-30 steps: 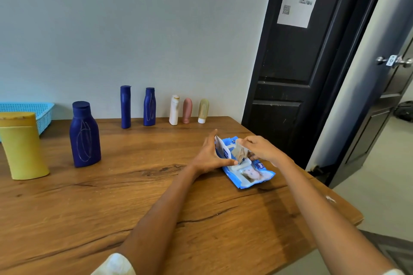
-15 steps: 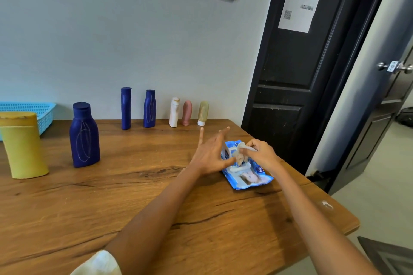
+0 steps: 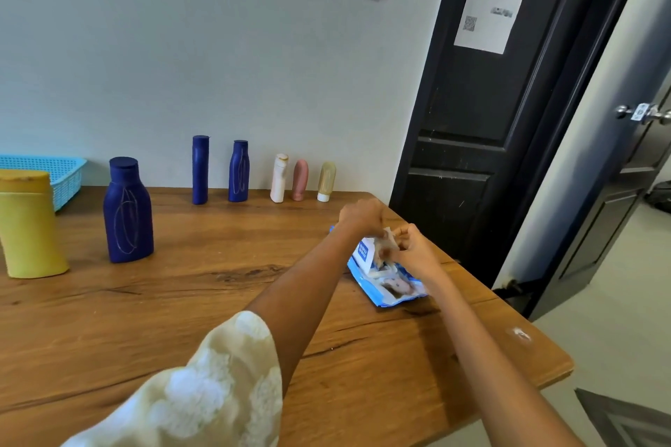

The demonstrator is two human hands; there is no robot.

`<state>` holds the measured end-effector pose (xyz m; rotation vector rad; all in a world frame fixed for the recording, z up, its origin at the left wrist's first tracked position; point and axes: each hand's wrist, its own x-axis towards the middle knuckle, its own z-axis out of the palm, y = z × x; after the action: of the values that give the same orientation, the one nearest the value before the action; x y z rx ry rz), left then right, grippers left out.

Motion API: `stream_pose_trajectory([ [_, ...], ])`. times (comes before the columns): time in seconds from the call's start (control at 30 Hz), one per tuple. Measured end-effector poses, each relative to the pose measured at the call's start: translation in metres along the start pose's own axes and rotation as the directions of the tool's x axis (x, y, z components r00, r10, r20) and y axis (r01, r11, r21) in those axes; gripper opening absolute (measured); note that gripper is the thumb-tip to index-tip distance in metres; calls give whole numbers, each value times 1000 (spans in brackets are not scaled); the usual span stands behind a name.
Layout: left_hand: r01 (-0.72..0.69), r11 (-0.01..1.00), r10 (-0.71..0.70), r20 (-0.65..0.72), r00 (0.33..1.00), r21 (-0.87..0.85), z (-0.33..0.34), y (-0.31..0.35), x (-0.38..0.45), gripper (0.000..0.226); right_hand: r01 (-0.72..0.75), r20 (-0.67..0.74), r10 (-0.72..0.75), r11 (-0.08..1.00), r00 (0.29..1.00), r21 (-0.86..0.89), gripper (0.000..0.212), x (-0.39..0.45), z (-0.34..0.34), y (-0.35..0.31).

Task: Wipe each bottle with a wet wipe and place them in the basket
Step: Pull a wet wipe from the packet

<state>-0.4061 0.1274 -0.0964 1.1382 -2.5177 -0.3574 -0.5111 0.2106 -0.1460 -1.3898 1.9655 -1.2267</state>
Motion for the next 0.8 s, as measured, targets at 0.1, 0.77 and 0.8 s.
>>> stream_pose_trajectory([
  [0.1, 58, 969, -78, -75, 994, -240, 2, -11, 1, 22, -3, 34, 5, 998, 999, -60, 30, 1, 2, -1],
  [0.77, 72, 523, -462, -212, 861, -849, -14, -37, 1, 20, 12, 100, 33, 906, 994, -422, 13, 13, 2, -16],
  [0.8, 90, 592, -418, -209, 884, -801, -12, -39, -1, 21, 13, 97, 33, 900, 995, -436, 14, 13, 1, -16],
])
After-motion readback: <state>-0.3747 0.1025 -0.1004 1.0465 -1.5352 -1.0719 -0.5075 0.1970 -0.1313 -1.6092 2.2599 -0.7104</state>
